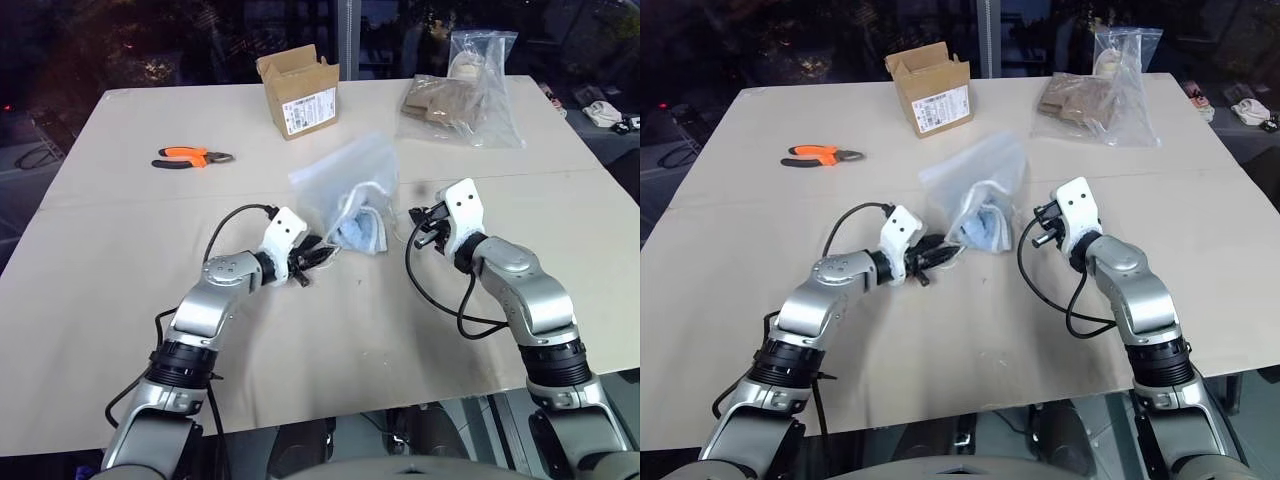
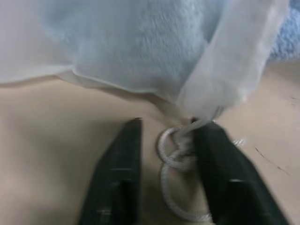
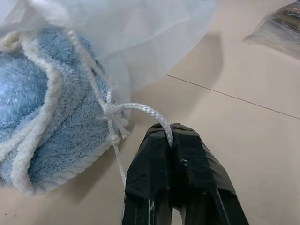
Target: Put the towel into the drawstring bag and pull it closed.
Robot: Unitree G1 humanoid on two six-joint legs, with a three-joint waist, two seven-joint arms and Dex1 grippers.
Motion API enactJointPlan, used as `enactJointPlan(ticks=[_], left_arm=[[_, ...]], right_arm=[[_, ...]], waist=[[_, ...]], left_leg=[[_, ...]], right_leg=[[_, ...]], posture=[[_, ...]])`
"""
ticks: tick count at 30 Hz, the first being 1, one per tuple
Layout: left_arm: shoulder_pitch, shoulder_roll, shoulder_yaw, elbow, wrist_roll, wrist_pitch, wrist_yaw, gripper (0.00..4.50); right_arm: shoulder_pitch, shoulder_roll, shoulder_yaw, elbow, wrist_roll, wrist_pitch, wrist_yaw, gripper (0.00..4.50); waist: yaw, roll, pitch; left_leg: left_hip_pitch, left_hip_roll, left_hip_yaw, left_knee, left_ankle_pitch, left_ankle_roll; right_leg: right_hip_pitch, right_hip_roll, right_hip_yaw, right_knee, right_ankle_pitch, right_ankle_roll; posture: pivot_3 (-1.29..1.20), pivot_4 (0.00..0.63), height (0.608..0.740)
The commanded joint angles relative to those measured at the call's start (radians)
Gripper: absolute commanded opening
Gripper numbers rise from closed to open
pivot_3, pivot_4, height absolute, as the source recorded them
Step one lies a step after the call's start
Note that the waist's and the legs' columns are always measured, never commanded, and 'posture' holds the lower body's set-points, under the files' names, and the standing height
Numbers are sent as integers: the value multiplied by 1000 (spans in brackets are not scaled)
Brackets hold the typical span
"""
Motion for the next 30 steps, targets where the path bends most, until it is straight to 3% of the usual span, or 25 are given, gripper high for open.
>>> enactJointPlan(ticks=[1,6,10,15,21,24,26,29,30], left_arm=[[-12,-13,-4,12,36,-47,24,30],[-3,-64,63,-2,34,-103,102,30],[-64,-100,218,-77,6,-176,238,30],[-303,-27,319,-23,7,-227,284,30],[-486,47,342,124,15,-214,275,30],[-507,69,322,154,62,-246,289,30],[-526,73,327,186,31,-224,253,30],[-452,100,287,240,52,-167,195,30],[-491,88,311,208,9,-179,188,30]], right_arm=[[-1,-1,-39,-56,12,-12,-9,0],[-6,21,-94,-101,72,-18,2,0],[-49,40,-213,-223,272,68,36,0],[-202,-70,-375,-313,566,238,72,0],[-444,-193,-548,-218,835,309,-20,0],[-425,-263,-522,-219,808,307,-18,0],[-462,-237,-582,-178,938,307,-111,0],[-255,-293,-424,-187,741,263,-42,0],[-306,-273,-482,-193,854,244,-84,0]], waist=[[0,0,0],[2,0,0],[1,0,0],[6,0,1],[4,0,0],[5,0,0],[5,0,0],[4,-1,-2],[4,-2,-2]], left_leg=[[0,0,0,0,0,0],[0,0,0,0,0,0],[-1,1,-1,0,0,0],[-4,0,-5,2,0,0],[-6,-1,-5,2,0,1],[-7,0,-3,1,2,-3],[-12,0,-2,1,2,-4],[-12,0,-1,2,2,-4],[-11,0,0,1,2,-4]], right_leg=[[0,0,0,0,0,0],[0,0,0,0,0,0],[0,0,-1,0,0,0],[0,0,-6,0,0,0],[0,-1,-7,-2,0,0],[-1,-1,-9,-2,0,0],[-4,-1,-11,-2,0,0],[-6,-1,-8,-1,0,0],[-6,-1,-8,-2,0,1]], posture=[[0,150,740],[0,150,740],[0,150,740],[0,150,740],[0,150,740],[0,150,740],[0,150,740],[0,150,740],[0,150,740]])
